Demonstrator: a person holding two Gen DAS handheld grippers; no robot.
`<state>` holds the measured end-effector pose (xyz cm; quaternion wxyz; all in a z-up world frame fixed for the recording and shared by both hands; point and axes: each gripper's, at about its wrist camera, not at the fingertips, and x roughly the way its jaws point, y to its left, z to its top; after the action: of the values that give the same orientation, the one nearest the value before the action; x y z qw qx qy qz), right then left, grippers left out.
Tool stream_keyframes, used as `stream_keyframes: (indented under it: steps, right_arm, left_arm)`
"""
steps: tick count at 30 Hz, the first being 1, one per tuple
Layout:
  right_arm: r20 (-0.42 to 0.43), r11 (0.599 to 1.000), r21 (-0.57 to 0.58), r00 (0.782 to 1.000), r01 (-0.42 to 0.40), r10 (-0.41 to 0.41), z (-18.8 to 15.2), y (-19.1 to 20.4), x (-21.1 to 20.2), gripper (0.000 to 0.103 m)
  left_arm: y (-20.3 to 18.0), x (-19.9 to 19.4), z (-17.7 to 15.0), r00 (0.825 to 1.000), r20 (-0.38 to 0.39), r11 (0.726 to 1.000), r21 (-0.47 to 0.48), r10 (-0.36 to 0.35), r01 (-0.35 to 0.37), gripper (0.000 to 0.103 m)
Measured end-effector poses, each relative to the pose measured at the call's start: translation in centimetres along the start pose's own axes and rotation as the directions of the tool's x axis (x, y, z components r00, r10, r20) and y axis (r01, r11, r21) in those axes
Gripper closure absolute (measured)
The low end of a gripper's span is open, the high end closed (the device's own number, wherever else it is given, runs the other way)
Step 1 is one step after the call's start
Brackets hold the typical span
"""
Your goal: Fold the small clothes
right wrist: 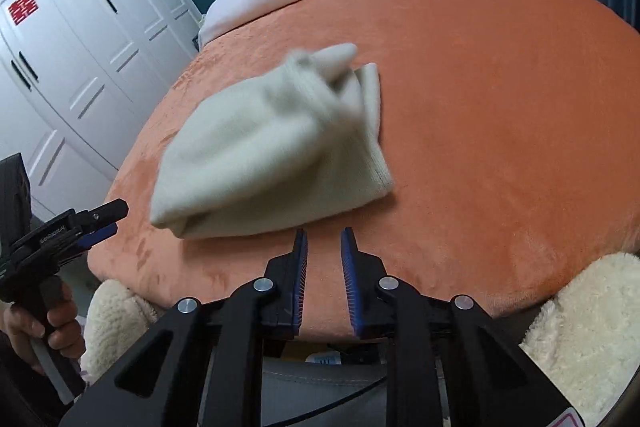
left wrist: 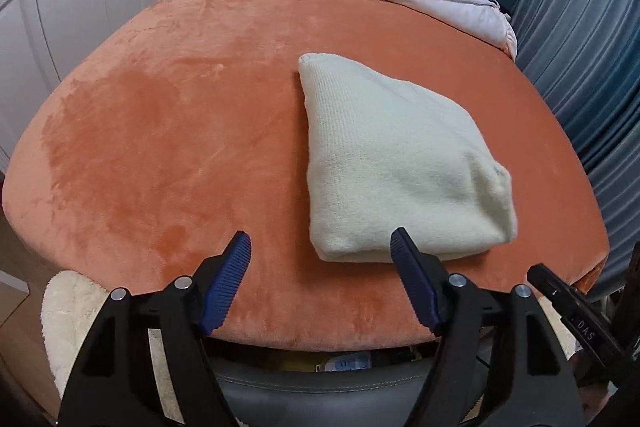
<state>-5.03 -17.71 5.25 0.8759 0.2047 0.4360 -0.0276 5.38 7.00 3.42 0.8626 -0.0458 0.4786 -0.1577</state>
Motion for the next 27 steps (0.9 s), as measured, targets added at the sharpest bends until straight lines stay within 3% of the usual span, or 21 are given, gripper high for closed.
stream_keyframes:
  steps: [5,8,11,14,15,17,18,20,25,27]
  right_arm:
    - [0.074,0.993,-0.093,0.995,0.076,-0.069,2.7,2.7,-0.4,0.084]
    - [0.127,0.988,-0.118,0.988,0.101,-0.086,4.6,3.7,-0.2,0.084]
    - [0.157,0.991,-0.113,0.986,0.070,-0.052,7.6,4.3,0.1,0.086]
    - [0.068,0.985,-0.161,0.997,0.055,-0.045,9.7,5.0,2.9,0.091]
    - [0.026,0.978,-0.188,0.996,0.087,-0.083,10.0,4.9,4.7,0.095]
    - [-0.069,0.962,-0.208,0.979,0.176,-0.194,9.7,2.6,8.7,0.103]
    - [-0.091,0.969,-0.186,0.980,0.160,-0.179,9.5,1.3,9.7,0.103]
    - [-0.073,0.974,-0.174,0.985,0.143,-0.158,9.4,0.8,9.0,0.103]
    - [0.027,0.961,-0.241,0.990,0.138,-0.135,7.6,3.6,4.2,0.103]
    - [-0.036,0.953,-0.249,0.981,0.174,-0.189,6.2,3.0,5.8,0.103]
  left_arm:
    - [-0.8,-0.4,-0.4,0.999,0.001,0.997,0.059,0.041,-0.041,0.031]
    - [-0.9,-0.2,0.4,0.997,0.009,0.996,0.045,0.071,-0.072,0.031]
    - [-0.5,0.8,1.3,0.994,0.005,0.994,0.030,0.106,-0.106,0.031]
    - [0.2,3.2,1.4,0.986,-0.049,0.987,0.020,0.159,-0.158,0.031]
    - [0.5,4.0,1.3,0.983,-0.065,0.985,0.019,0.173,-0.173,0.028]
    - [0.7,5.0,1.1,0.987,-0.091,0.991,0.009,0.132,-0.132,0.023]
    - [0.7,5.1,1.0,0.987,-0.090,0.991,0.004,0.132,-0.132,0.022]
    - [0.2,5.0,0.9,0.983,-0.076,0.986,0.032,0.167,-0.165,0.022]
    - [-0.5,4.9,0.6,0.983,-0.083,0.986,0.045,0.164,-0.160,0.024]
    - [-0.8,5.2,0.3,0.980,-0.091,0.984,0.051,0.174,-0.170,0.022]
